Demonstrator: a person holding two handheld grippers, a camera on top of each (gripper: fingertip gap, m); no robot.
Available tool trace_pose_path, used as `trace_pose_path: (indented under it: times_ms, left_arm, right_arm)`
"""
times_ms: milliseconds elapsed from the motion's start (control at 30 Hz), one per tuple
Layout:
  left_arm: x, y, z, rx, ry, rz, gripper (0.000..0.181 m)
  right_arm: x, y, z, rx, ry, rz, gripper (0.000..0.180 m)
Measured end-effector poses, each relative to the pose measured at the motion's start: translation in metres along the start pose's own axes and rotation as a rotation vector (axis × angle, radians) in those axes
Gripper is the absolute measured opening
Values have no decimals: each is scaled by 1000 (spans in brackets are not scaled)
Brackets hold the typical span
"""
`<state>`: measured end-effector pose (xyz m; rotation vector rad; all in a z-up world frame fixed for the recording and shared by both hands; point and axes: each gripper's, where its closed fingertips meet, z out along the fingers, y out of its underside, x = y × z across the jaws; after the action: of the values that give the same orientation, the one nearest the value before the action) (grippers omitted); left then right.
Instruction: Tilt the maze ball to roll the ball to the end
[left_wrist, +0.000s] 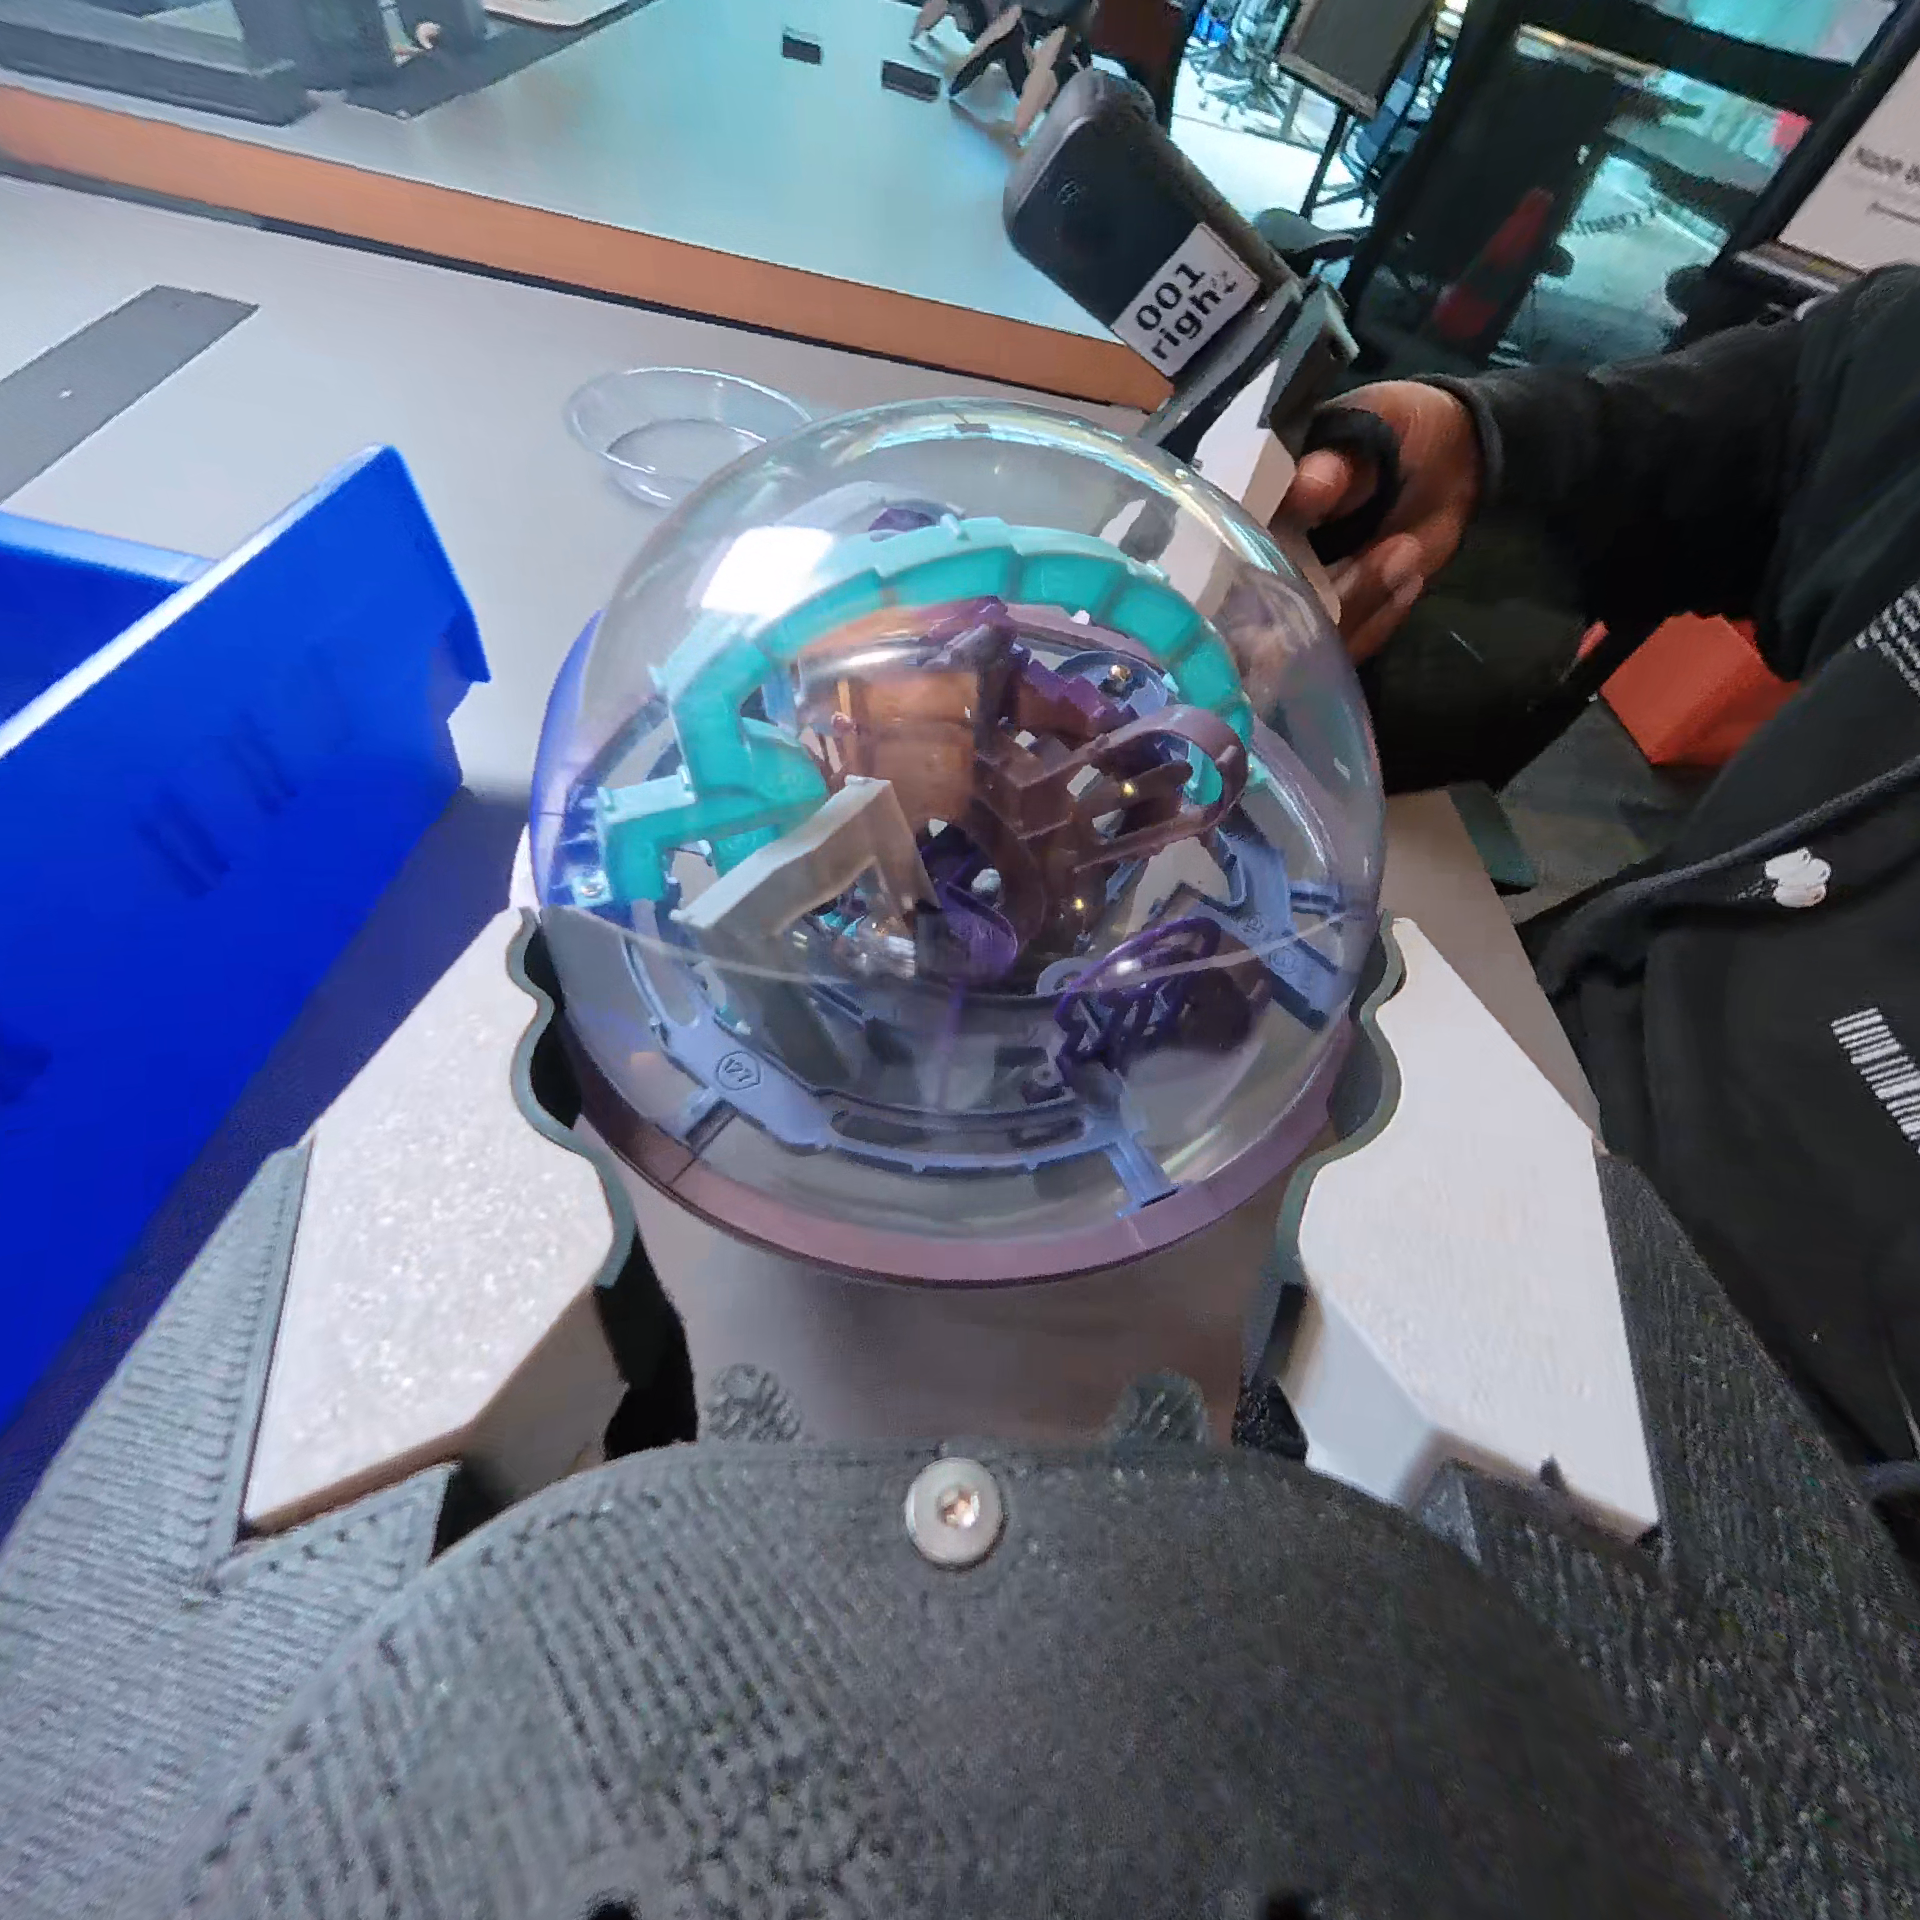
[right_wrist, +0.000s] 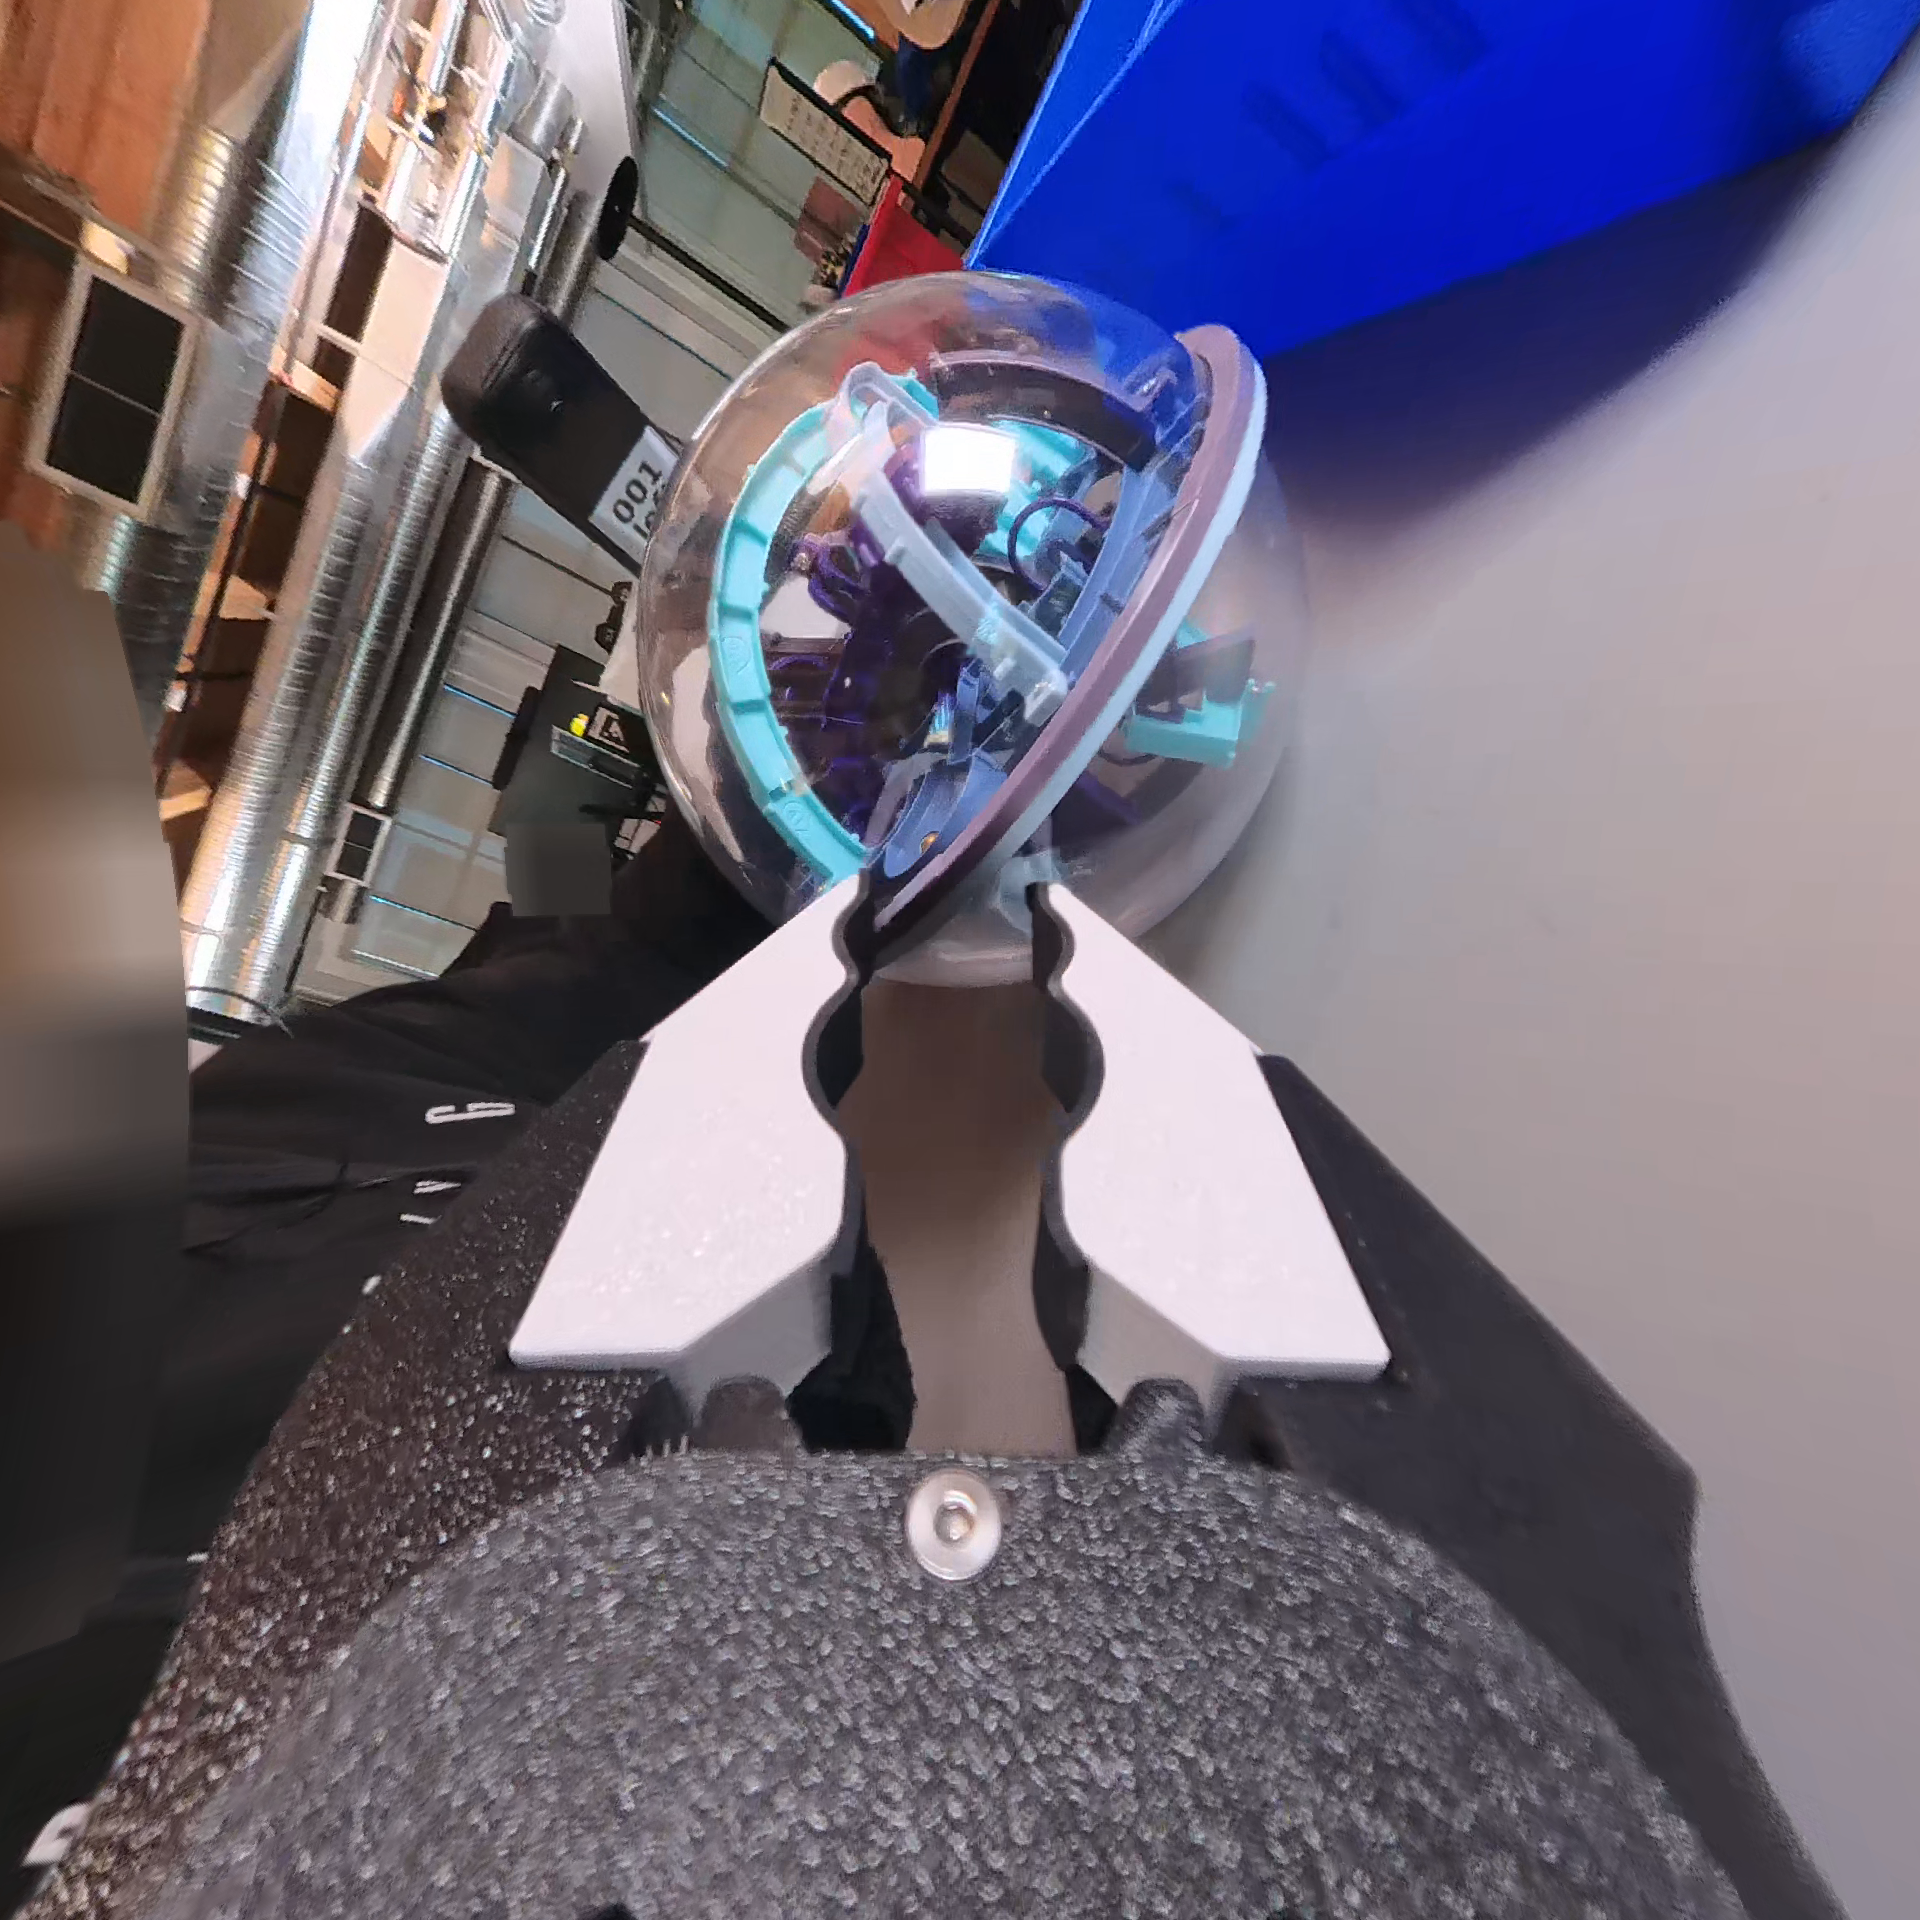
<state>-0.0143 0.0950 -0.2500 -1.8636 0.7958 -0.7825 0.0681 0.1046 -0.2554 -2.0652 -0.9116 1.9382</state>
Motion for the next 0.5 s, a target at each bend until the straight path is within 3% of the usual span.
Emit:
trace_pose_path:
  times_ms: [100, 367, 500]
  left_arm:
    - [0, 2, -3, -2, -16, -49, 147]
    - [5, 6, -11, -21, -64, -39, 146]
    - [6, 7, -13, -29, -90, -52, 146]
  right_arm:
    - [1, 2, 5, -9, 31, -65, 39]
    - [-4, 9, 11, -16, 74, -202, 42]
    - [-5, 9, 11, -6, 163, -405, 47]
